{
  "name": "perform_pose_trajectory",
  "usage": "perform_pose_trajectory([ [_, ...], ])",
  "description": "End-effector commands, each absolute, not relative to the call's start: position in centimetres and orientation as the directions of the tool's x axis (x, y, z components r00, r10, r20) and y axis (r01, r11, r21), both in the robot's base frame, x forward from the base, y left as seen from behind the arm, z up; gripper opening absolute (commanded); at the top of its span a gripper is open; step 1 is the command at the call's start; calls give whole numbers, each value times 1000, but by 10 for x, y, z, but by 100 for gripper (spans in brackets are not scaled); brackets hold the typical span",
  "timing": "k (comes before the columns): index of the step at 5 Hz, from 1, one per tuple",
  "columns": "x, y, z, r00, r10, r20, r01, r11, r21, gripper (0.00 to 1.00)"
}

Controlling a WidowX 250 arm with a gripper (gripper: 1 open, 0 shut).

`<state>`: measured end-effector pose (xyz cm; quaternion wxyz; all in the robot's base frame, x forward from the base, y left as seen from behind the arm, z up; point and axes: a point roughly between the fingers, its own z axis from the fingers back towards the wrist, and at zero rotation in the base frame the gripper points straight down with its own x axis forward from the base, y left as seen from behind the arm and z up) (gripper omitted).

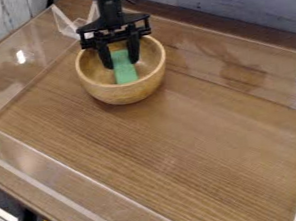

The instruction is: Remove the green block from inside the brown bowl and put it on the table

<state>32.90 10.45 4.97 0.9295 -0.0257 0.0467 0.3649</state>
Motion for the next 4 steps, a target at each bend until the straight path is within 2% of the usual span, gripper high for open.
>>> perform_pose_trajectory([
  [1,337,103,84,741,671,-19,-671,740,-55,0],
  [4,337,100,90,750,661,-22,-661,748,-64,0],
])
